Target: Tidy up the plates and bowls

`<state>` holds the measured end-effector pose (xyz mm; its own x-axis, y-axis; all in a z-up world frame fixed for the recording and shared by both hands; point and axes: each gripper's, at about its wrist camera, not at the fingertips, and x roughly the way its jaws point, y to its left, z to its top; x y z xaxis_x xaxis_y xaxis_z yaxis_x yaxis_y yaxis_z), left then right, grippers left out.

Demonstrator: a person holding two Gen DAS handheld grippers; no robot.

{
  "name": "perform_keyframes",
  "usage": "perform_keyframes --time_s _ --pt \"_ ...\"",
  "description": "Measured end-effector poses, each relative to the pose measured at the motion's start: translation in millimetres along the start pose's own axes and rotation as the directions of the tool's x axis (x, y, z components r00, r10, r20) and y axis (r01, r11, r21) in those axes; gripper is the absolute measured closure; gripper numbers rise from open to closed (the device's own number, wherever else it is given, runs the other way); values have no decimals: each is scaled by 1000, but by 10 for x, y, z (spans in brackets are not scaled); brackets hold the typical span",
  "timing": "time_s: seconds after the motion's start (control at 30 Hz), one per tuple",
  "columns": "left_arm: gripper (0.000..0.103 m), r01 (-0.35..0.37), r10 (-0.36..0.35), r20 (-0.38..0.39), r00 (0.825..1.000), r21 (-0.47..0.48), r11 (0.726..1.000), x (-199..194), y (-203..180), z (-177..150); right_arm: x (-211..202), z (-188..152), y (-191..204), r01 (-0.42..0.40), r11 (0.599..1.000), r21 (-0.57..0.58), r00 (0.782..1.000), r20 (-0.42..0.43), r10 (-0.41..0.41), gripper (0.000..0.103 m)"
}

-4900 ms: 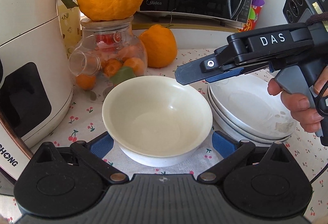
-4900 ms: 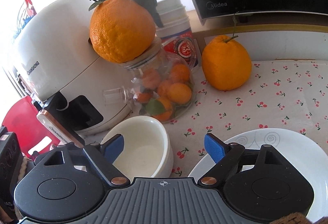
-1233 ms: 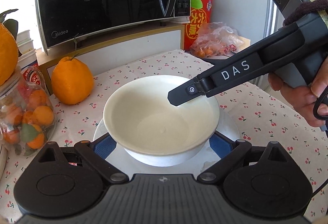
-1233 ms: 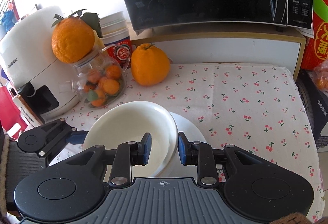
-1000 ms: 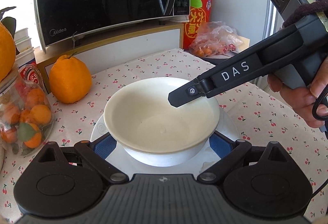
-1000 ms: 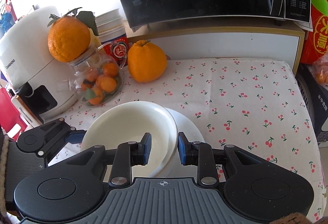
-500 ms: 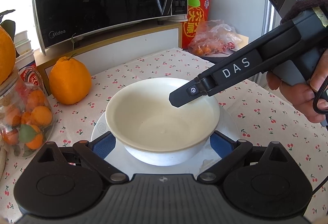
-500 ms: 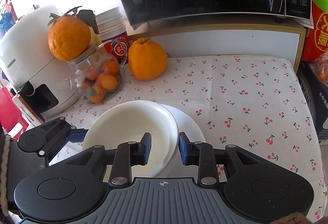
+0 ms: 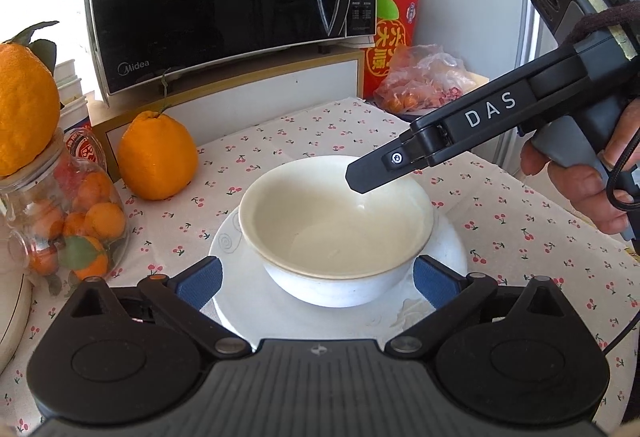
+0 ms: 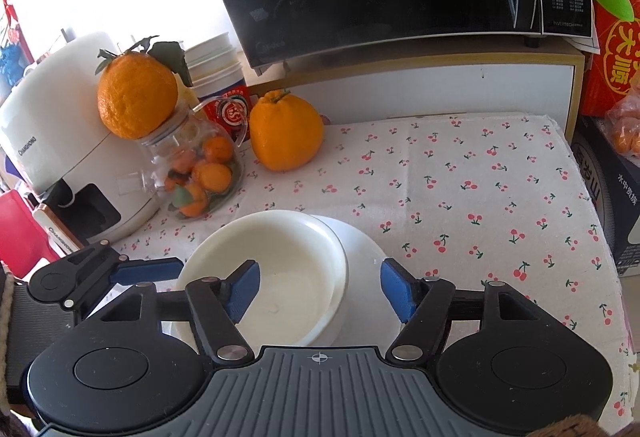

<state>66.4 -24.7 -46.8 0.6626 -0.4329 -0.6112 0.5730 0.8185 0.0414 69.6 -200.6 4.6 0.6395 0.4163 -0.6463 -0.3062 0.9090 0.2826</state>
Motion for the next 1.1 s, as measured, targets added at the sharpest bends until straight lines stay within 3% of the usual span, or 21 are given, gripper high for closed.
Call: perform_keyframes --time_s 0.27,0.5,0.6,0.7,0.83,1.1 --pt "1 -28 28 7 1000 -3 1000 -245 -7 -48 -241 -13 99 14 1000 -4 999 39 -13 26" --pt "1 -55 54 -15 998 -195 979 -525 72 -58 -610 1 256 60 998 12 993 104 -61 11" --pt "1 -134 129 -34 991 -209 969 -677 49 1 -746 2 374 75 997 23 991 109 -77 7" --pt "1 -217 199 -92 976 -266 939 -781 55 32 -841 -39 548 122 993 -4 989 88 -121 5" --pt "0 -240 193 -157 969 -386 891 -881 107 -27 -937 -143 694 175 985 -8 982 71 -174 0" --pt "0 -341 256 -247 934 -418 842 -968 12 -281 -912 -468 696 206 975 82 978 26 -209 0"
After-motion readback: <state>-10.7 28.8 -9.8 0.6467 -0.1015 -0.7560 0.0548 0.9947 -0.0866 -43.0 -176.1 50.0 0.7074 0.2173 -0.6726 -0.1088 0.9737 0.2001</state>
